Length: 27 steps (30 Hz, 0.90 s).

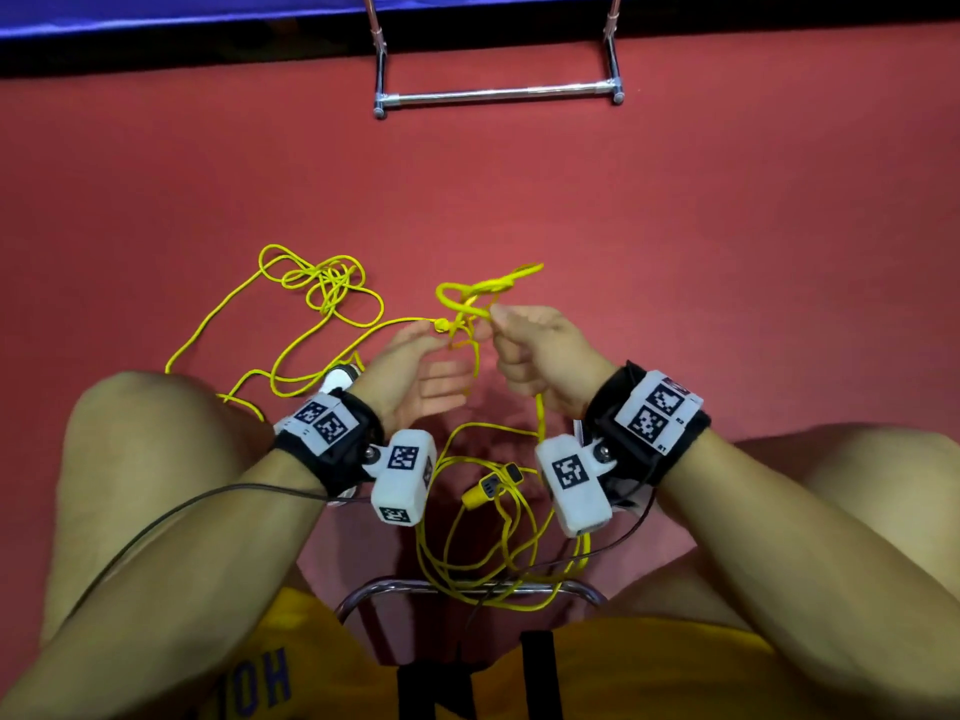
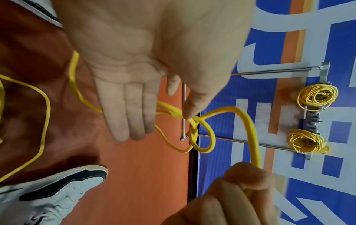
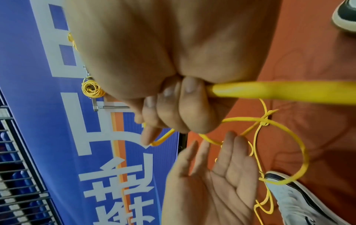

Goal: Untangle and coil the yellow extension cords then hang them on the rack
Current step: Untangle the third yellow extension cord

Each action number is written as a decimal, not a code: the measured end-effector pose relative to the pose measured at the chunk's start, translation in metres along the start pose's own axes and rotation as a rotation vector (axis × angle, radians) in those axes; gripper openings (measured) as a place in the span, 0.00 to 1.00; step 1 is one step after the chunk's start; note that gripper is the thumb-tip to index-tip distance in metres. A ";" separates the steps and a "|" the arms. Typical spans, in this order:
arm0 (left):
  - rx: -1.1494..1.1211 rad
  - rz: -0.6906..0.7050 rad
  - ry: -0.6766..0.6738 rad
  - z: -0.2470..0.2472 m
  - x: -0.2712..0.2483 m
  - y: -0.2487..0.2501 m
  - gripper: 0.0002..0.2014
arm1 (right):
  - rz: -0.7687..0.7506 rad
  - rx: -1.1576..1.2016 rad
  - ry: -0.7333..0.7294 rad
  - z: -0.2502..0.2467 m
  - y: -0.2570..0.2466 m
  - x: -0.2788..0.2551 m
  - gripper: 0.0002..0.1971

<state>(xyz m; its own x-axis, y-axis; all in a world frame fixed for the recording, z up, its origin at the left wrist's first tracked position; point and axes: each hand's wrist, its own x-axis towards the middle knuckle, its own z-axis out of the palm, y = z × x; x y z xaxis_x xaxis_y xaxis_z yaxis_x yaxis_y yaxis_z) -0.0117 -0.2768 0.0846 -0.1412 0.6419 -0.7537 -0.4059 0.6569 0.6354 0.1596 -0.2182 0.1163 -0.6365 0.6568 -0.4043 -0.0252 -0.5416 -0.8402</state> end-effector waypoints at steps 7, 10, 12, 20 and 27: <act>0.190 0.298 0.027 0.003 0.002 -0.007 0.14 | 0.105 -0.097 -0.065 0.007 0.002 -0.004 0.18; 0.217 0.397 0.071 0.004 -0.002 -0.007 0.12 | 0.045 -0.450 0.031 0.007 0.003 -0.004 0.19; 0.266 0.441 0.108 0.005 -0.006 -0.005 0.10 | 0.059 -0.598 0.040 0.006 0.010 -0.003 0.19; 0.455 0.464 0.220 0.004 -0.001 -0.011 0.14 | -0.184 -0.583 0.360 0.000 0.018 0.016 0.08; -0.006 0.587 0.260 -0.019 0.002 0.020 0.06 | -0.295 -0.592 0.681 -0.043 0.015 0.026 0.14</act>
<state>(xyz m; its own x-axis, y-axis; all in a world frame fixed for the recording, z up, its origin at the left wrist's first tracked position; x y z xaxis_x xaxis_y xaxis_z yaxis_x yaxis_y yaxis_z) -0.0371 -0.2702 0.0928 -0.5555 0.7767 -0.2969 -0.1996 0.2220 0.9544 0.1753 -0.1865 0.0780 -0.0754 0.9907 -0.1133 0.4004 -0.0740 -0.9134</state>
